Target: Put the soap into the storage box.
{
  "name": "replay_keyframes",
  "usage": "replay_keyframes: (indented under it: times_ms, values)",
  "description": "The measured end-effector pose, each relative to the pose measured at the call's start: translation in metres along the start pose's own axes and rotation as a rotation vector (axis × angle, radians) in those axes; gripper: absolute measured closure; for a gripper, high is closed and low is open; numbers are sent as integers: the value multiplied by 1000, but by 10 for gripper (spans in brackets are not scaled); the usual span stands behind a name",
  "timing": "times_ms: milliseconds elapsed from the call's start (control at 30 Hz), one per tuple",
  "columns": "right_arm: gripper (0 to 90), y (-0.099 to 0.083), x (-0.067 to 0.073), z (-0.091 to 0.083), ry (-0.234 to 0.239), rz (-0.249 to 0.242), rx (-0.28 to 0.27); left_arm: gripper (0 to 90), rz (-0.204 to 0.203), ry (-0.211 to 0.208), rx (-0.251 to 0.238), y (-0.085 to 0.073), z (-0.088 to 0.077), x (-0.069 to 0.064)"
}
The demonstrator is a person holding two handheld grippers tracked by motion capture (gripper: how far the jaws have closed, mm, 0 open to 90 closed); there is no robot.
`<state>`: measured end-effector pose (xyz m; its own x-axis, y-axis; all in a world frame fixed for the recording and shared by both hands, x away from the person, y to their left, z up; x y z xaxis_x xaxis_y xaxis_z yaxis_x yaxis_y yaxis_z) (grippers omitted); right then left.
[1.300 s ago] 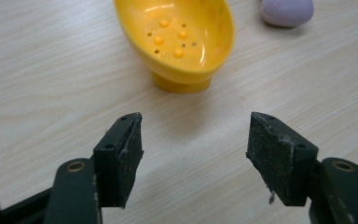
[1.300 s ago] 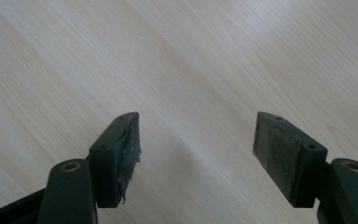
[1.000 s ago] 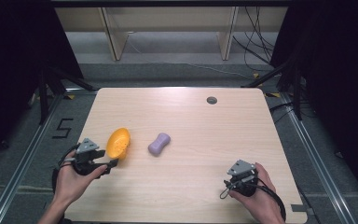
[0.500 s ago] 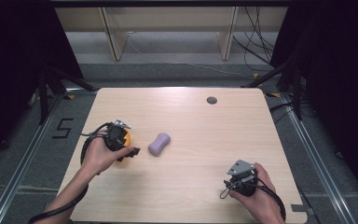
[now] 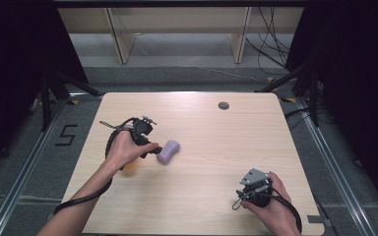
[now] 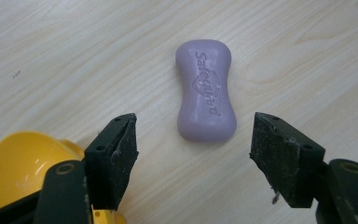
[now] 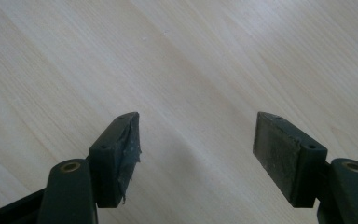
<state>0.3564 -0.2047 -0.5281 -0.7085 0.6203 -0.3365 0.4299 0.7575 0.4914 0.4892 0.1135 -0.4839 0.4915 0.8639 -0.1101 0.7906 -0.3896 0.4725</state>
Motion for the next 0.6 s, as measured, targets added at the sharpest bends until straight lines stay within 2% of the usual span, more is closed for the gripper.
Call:
replay_keyframes:
  times_ms: [100, 167, 333, 567, 600]
  values:
    - [324, 0, 0, 1, 3, -7, -4, 307, 3, 1, 4, 2, 2, -2]
    - [324, 0, 0, 1, 4, -6, -5, 304, 19, 7, 14, 4, 6, -4]
    - [322, 0, -1, 0, -3, -14, -7, 296, 27, 6, 6, 10, 9, -9]
    - [321, 0, -1, 0, -3, -13, -8, 293, 25, 13, 29, 16, 17, -13]
    - [321, 0, -1, 1, -4, -11, -8, 293, 28, 17, 44, 18, 19, -14]
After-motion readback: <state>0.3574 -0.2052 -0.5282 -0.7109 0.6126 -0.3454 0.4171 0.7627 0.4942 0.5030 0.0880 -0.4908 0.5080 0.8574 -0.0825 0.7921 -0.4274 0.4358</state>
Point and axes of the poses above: each handheld gripper's, and its own axes: z roughly forward along the jaws, y roughly out of its top, x roughly to its left, the point moved 8 cm from there along z, roughly forward along the jaws, and after that the axes turned 8 degrees about -z, right-handed, at the moved point
